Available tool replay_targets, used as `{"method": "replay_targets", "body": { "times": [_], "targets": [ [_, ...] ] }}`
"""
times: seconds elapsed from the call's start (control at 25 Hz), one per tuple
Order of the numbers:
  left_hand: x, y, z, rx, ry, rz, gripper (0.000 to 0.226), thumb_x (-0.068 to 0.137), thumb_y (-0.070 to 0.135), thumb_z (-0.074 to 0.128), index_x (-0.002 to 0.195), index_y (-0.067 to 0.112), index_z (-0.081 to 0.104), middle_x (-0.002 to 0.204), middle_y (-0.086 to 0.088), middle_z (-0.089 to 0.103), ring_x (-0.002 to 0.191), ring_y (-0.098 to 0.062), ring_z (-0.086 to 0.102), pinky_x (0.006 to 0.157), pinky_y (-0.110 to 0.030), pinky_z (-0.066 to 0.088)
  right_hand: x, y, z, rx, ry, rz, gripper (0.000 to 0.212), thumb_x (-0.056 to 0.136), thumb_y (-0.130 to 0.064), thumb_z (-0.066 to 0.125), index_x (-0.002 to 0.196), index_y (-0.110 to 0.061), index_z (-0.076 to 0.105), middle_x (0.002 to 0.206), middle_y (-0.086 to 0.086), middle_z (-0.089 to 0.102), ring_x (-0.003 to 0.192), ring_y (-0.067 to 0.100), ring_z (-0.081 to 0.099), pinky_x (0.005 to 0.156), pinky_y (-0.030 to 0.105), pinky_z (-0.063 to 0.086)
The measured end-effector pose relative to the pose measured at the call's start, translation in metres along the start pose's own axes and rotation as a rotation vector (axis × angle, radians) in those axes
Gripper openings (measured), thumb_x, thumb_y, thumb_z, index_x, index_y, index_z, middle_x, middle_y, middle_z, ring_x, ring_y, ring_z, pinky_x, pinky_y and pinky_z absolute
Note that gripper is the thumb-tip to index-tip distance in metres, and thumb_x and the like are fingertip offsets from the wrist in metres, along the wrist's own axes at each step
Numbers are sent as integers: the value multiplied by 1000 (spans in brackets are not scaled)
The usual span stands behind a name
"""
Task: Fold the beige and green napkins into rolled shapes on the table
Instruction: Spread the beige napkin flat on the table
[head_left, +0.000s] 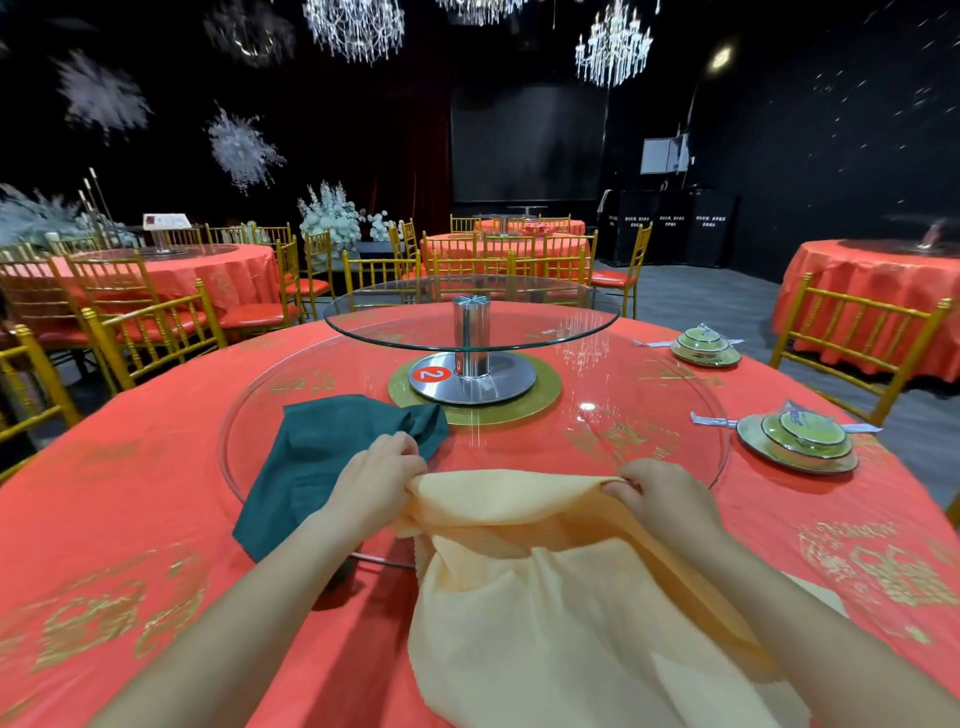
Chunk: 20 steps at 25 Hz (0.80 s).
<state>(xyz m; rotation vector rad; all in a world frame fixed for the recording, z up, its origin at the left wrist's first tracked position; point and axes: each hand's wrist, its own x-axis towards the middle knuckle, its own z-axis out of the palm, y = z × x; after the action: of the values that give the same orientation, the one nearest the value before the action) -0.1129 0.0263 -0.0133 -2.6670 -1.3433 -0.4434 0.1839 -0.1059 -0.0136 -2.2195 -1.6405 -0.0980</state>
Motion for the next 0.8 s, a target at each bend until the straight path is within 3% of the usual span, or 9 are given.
{"method": "replay_targets", "body": {
  "times": [0.08, 0.2, 0.32, 0.4, 0.52, 0.64, 0.72, 0.8],
  "targets": [
    [5, 3, -3, -78, -80, 20, 28, 83, 10, 51, 102, 23, 67, 111, 9, 55, 104, -16, 51, 72, -29, 39, 8, 5, -5, 23, 49, 80, 26, 90, -43, 53, 88, -21, 68, 96, 1, 61, 96, 24, 58, 72, 34, 44],
    [11, 10, -5, -4, -155, 147, 37, 84, 19, 55, 119, 32, 57, 116, 11, 56, 110, -13, 53, 76, -32, 48, 16, 10, -4, 25, 88, 135, 21, 88, -43, 58, 90, -26, 70, 100, 3, 53, 98, 27, 57, 74, 34, 44],
    [10, 17, -9, 116, -111, 334, 71, 76, 23, 66, 140, 32, 35, 132, 6, 48, 113, -18, 53, 78, -33, 48, 22, 13, -5, 68, 53, 179, 20, 89, -40, 57, 87, -25, 69, 98, 2, 52, 98, 28, 57, 73, 35, 46],
    [5, 22, -3, 225, 53, 607, 93, 62, 29, 78, 142, 33, 30, 139, 1, 46, 107, -19, 58, 75, -32, 52, 22, 15, -5, 124, -9, 123, 23, 87, -43, 57, 88, -23, 69, 96, 2, 53, 99, 26, 57, 78, 37, 47],
    [-1, 27, 15, 332, 51, 862, 99, 54, 44, 81, 139, 38, 31, 143, -4, 43, 109, -19, 58, 75, -29, 53, 7, 13, 1, 98, -254, -59, 41, 77, -56, 63, 107, -29, 59, 105, -3, 51, 103, 18, 55, 83, 34, 45],
    [0, 26, 24, 223, 49, 824, 63, 68, 54, 62, 128, 40, 46, 139, -1, 49, 108, -18, 58, 73, -28, 53, -2, 21, 9, -132, -276, -60, 54, 73, -61, 63, 115, -30, 48, 110, -5, 49, 103, 19, 55, 79, 35, 45],
    [0, 29, 24, -18, 99, 656, 37, 79, 52, 49, 108, 34, 64, 123, 5, 61, 101, -12, 58, 70, -28, 53, 4, 32, 7, -79, -185, 38, 39, 78, -53, 63, 107, -28, 55, 108, -6, 55, 101, 18, 56, 77, 34, 47],
    [3, 35, 20, -351, 23, 345, 39, 86, 52, 45, 79, 21, 67, 85, 10, 64, 78, -5, 53, 64, -29, 45, 13, 41, 3, -32, -148, 95, 16, 82, -43, 61, 88, -28, 60, 97, -6, 62, 96, 19, 58, 72, 34, 48]
  ]
}}
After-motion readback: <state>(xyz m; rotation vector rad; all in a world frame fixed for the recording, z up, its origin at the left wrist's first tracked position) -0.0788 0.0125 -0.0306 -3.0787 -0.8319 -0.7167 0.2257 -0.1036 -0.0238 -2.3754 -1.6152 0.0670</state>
